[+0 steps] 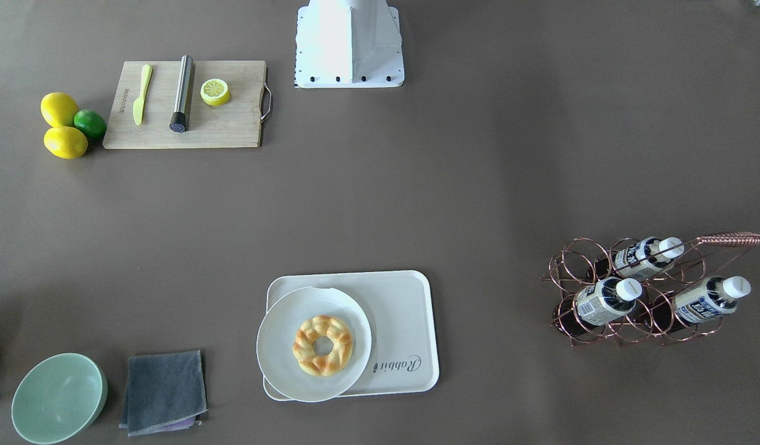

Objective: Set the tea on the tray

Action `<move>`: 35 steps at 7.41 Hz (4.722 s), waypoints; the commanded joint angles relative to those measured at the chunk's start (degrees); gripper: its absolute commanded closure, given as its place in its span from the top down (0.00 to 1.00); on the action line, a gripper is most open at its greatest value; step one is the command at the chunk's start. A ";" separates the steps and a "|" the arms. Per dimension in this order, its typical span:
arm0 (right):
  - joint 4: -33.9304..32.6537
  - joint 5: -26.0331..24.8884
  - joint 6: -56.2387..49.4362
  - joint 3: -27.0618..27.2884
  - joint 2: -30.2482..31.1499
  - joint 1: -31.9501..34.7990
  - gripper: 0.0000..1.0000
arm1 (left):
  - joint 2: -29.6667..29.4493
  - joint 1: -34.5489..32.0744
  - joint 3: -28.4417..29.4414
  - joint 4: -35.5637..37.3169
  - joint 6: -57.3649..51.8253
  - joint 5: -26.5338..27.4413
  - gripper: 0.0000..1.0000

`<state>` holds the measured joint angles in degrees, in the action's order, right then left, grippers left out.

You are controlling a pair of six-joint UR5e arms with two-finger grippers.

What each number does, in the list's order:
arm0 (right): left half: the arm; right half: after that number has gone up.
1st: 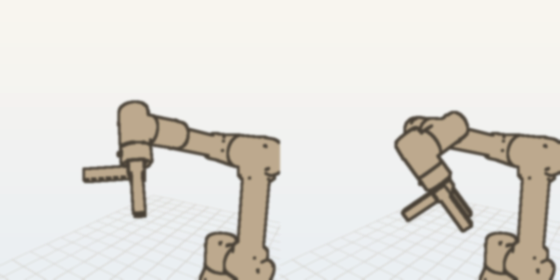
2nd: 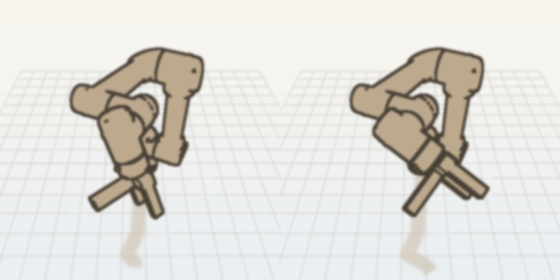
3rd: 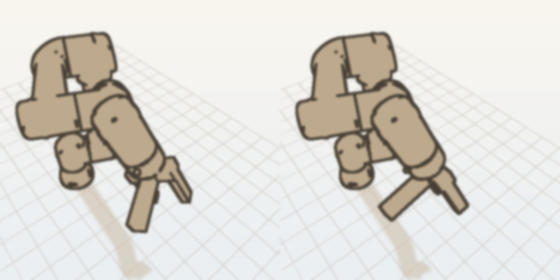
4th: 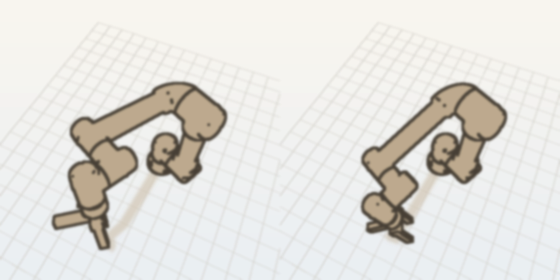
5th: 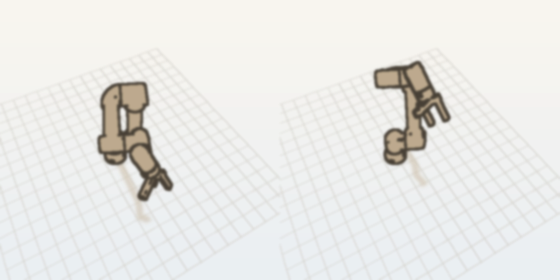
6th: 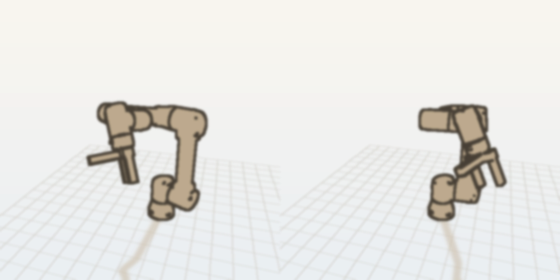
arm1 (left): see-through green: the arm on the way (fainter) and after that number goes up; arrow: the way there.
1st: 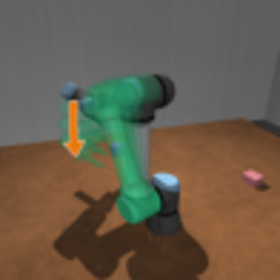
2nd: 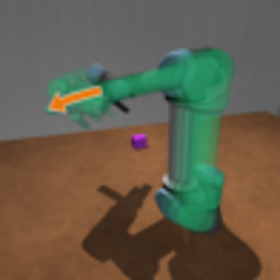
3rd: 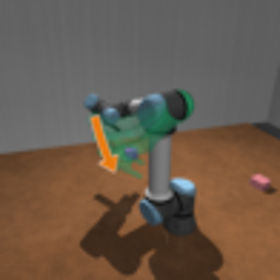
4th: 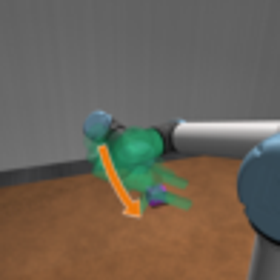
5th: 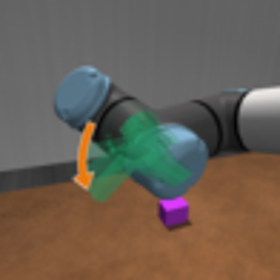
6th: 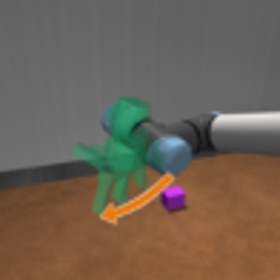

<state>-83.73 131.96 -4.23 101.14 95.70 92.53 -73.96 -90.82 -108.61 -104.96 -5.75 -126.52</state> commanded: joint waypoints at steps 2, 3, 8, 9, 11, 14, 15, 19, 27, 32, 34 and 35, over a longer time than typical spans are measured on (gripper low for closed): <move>-0.02 0.93 0.01 0.11 0.10 -0.07 1.00 | 1.71 -1.38 -0.64 -0.07 -0.49 -0.13 0.97; 0.06 1.02 0.01 0.11 0.19 -0.07 1.00 | 2.59 -1.29 -0.99 0.02 -0.31 -0.22 0.97; 0.59 1.98 -0.17 0.55 1.50 -0.07 1.00 | 3.38 -1.20 -0.73 -0.07 -1.97 -0.22 0.97; 0.59 1.98 -0.17 0.81 1.68 -0.07 1.00 | 3.82 -1.20 -0.90 -0.07 -3.29 -0.22 0.97; 0.68 1.55 -0.17 0.82 1.69 -0.07 1.00 | 3.83 -1.20 -1.16 -0.07 -3.21 -0.31 0.97; 0.77 1.55 -0.26 0.90 1.95 -0.07 1.00 | 3.92 -1.47 -0.38 0.02 -3.03 -3.10 0.97; 0.68 1.37 -1.48 0.90 1.69 -0.07 1.00 | 4.26 -1.46 -0.46 -0.07 -3.12 -3.29 0.97; 0.68 3.47 -0.62 0.99 0.64 -1.03 1.00 | 1.04 0.37 -2.39 0.02 3.24 -5.75 0.97; 0.68 4.71 -0.34 1.52 1.68 -1.65 1.00 | -22.96 23.30 -2.14 -0.95 54.25 3.54 0.98; 0.77 4.80 0.09 1.61 1.77 -1.74 1.00 | -30.08 24.46 7.16 -1.12 53.57 6.99 0.97; 0.77 4.80 0.18 1.43 1.77 -1.82 1.00 | -31.68 25.60 9.28 -1.38 53.57 6.90 0.96; 0.77 4.80 0.18 1.43 1.77 -1.82 1.00 | -31.94 25.61 9.47 -1.39 53.48 6.90 0.95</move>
<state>-82.97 136.76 -4.07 102.64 97.46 90.75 -105.10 -65.70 -100.28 -106.20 47.84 -119.60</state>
